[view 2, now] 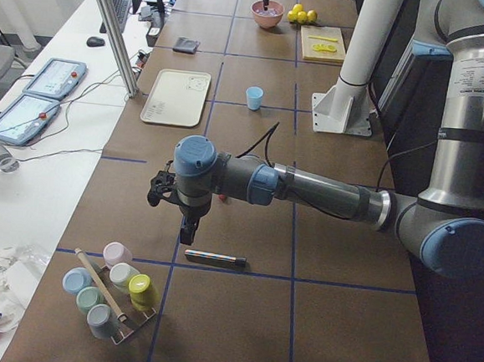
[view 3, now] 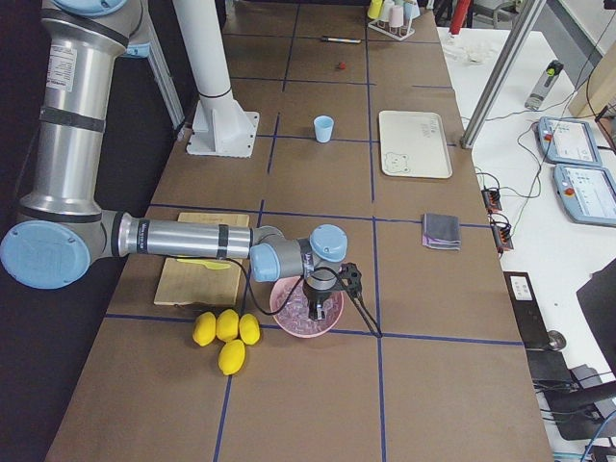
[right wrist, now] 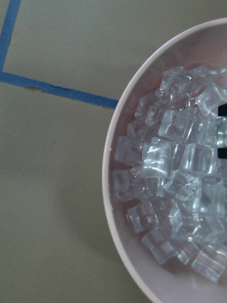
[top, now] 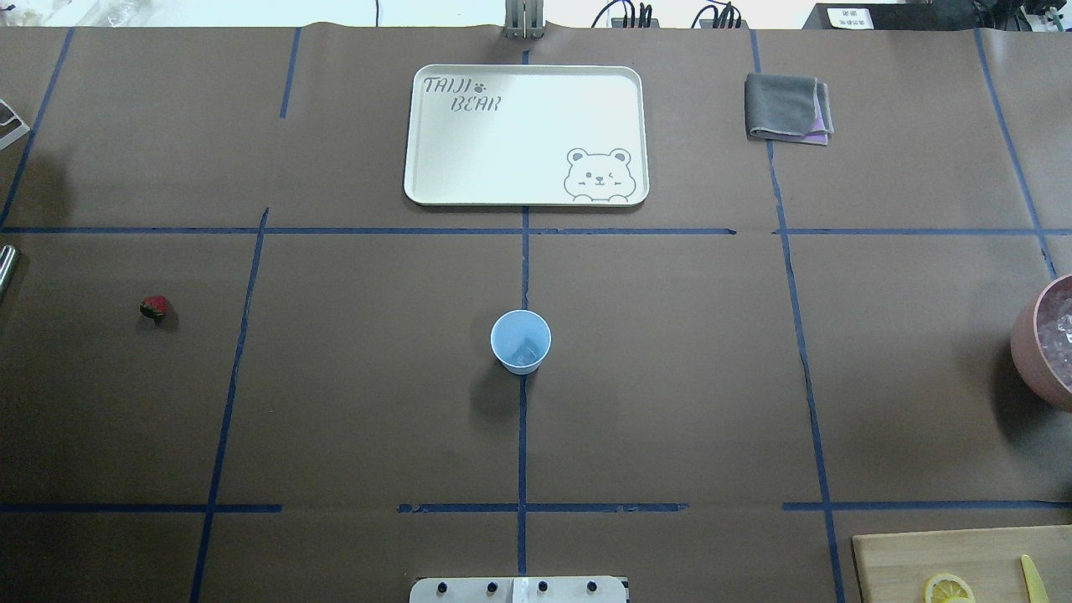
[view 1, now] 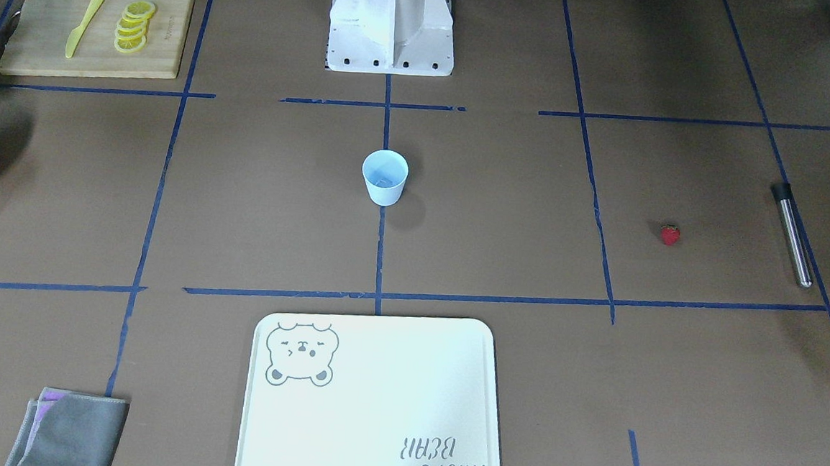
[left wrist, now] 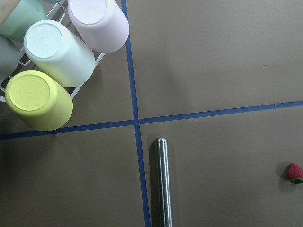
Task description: Mash ice and strawberries in cup
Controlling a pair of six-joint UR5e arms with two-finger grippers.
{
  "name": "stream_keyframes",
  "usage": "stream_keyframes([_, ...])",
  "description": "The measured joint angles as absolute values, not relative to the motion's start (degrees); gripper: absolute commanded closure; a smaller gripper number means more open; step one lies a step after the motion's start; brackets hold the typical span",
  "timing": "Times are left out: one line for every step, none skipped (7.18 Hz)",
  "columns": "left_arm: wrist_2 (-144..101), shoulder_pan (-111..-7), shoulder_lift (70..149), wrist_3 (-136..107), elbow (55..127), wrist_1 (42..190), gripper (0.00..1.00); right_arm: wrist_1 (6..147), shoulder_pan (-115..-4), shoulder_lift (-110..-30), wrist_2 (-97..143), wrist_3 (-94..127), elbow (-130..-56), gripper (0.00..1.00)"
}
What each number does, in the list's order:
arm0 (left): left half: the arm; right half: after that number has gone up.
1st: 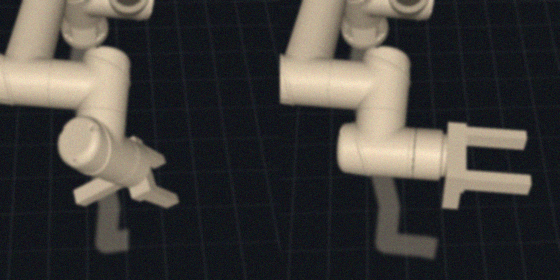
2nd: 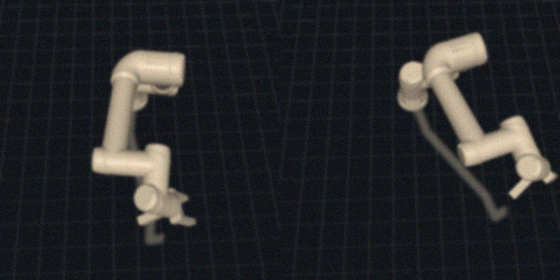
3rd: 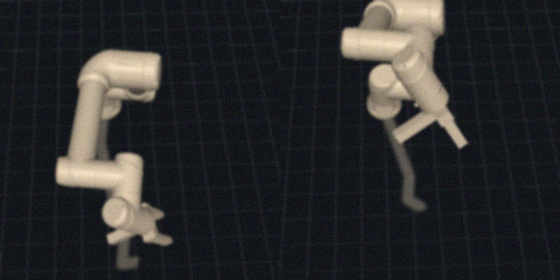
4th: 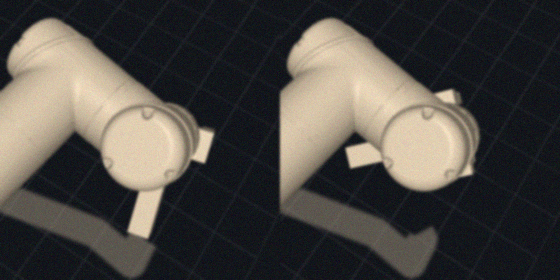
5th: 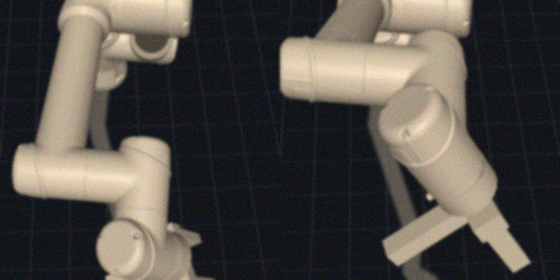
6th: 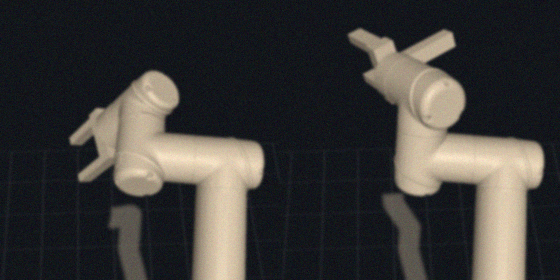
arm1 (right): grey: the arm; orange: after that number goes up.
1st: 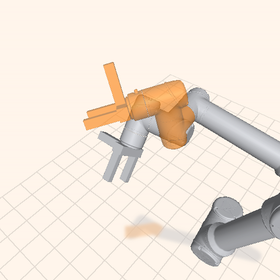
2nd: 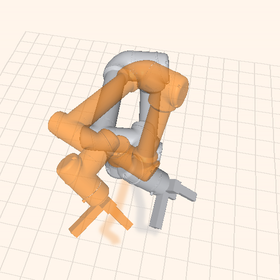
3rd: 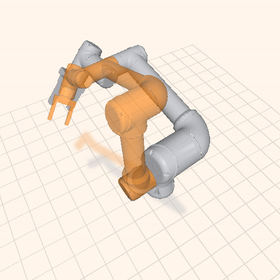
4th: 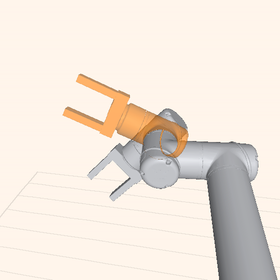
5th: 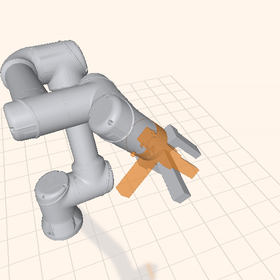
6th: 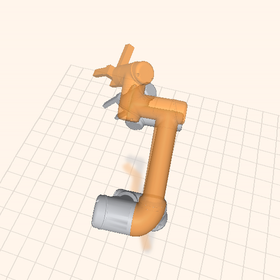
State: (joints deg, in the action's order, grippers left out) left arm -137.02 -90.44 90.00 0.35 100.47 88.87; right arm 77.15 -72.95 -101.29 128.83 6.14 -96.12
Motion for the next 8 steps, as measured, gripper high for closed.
stream_keyframes([-137.02,-90.44,89.97,0.35,100.51,88.86,0.0,77.43,-73.62,-101.6,128.88,5.98,-98.04,1.0])
stream_keyframes([-137.04,-90.44,89.81,0.35,100.56,88.88,0.0,78.28,-75.14,-101.7,129.11,5.82,-100.78,1.0])
stream_keyframes([-137.08,-90.44,89.57,0.35,100.72,88.9,0.0,80.17,-76.84,-101.23,129.41,5.77,-104.24,1.0])
stream_keyframes([-137.1,-90.44,89.4,0.35,100.92,88.88,0.0,82.88,-77.79,-99.42,129.87,5.97,-107.34,1.0])
stream_keyframes([-137.11,-90.44,89.34,0.35,100.99,88.87,0.0,86.64,-78.03,-95.03,131.45,6.93,-109.08,1.0])
stream_keyframes([-137.11,-90.44,89.32,0.35,100.99,88.86,0.0,91.25,-77.33,-88.92,133.65,9.44,-109.75,1.0])
stream_keyframes([-137.11,-90.44,89.3,0.35,100.95,88.86,0.0,95.01,-75.16,-82.79,135.07,14.04,-110.12,1.0])
stream_keyframes([-137.11,-90.42,89.3,0.35,100.85,88.86,0.0,96.89,-70.95,-76.97,135.65,21.01,-110.32,1.0])
